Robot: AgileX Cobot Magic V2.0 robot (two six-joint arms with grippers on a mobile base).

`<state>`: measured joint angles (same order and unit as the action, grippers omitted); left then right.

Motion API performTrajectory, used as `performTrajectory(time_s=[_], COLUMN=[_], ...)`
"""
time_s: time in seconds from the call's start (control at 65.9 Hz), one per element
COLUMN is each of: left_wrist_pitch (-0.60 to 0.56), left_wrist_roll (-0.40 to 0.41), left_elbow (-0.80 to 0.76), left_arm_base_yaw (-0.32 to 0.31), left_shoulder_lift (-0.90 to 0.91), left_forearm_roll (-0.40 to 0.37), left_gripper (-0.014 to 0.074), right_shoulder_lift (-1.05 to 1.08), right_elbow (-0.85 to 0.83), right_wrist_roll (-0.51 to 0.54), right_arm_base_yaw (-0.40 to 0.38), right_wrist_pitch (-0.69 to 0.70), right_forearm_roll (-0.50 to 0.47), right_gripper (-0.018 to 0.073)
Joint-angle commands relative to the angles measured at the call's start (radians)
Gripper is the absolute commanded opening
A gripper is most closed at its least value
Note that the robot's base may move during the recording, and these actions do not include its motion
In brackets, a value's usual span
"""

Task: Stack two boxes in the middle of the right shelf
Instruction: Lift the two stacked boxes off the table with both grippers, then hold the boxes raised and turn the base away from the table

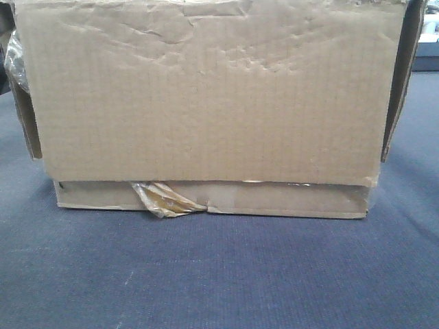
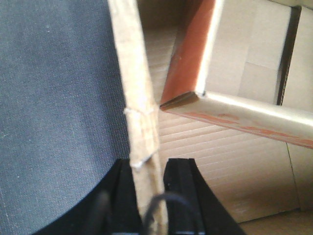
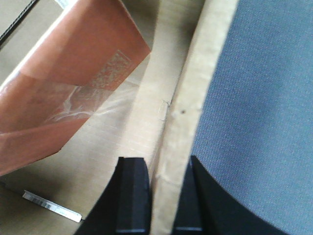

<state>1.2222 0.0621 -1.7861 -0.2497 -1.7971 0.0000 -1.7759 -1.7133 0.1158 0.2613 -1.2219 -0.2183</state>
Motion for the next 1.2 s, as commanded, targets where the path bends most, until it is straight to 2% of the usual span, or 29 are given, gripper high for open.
performTrajectory(time_s=[0.0, 0.303, 0.546, 0.668, 0.88, 1.183], left_wrist_pitch=[-0.001, -0.001, -0.005, -0.059, -0.217, -0.244], left_wrist_roll=[0.005, 0.035, 0.053, 0.053, 0.055, 0.055], left_elbow=[-0.001, -0.015, -0.033, -0.070, -0.117, -0.117], left_arm_base_yaw=[0.005, 0.004, 0.004, 0.004, 0.004, 0.004], left_shoulder_lift=[0.007, 0.108, 0.229, 0.289, 0.386, 0.401], left_forearm_roll=[0.030, 0.032, 0.030, 0.028, -0.036, -0.041], left_gripper=[-0.0111, -0.0111, -0.0111, -0.0111, -0.0111, -0.0111], right_shoulder_lift=[0.010, 0.093, 0.157, 0.186, 0.223, 0.226], right_elbow=[-0.007, -0.027, -0.174, -0.272, -0.417, -0.448], right_wrist_roll=[0.016, 0.016, 0.016, 0.016, 0.016, 0.016], right_arm_base_yaw=[-0.009, -0.009, -0.009, -0.009, -0.009, -0.009], right_wrist_pitch=[0.001, 0.042, 0.047, 0.047, 0.059, 0.063], right_forearm_roll=[0.023, 0.023, 0.023, 0.023, 0.023, 0.023], right_gripper=[-0.0155, -0.0155, -0.0155, -0.0155, -0.0155, -0.0155])
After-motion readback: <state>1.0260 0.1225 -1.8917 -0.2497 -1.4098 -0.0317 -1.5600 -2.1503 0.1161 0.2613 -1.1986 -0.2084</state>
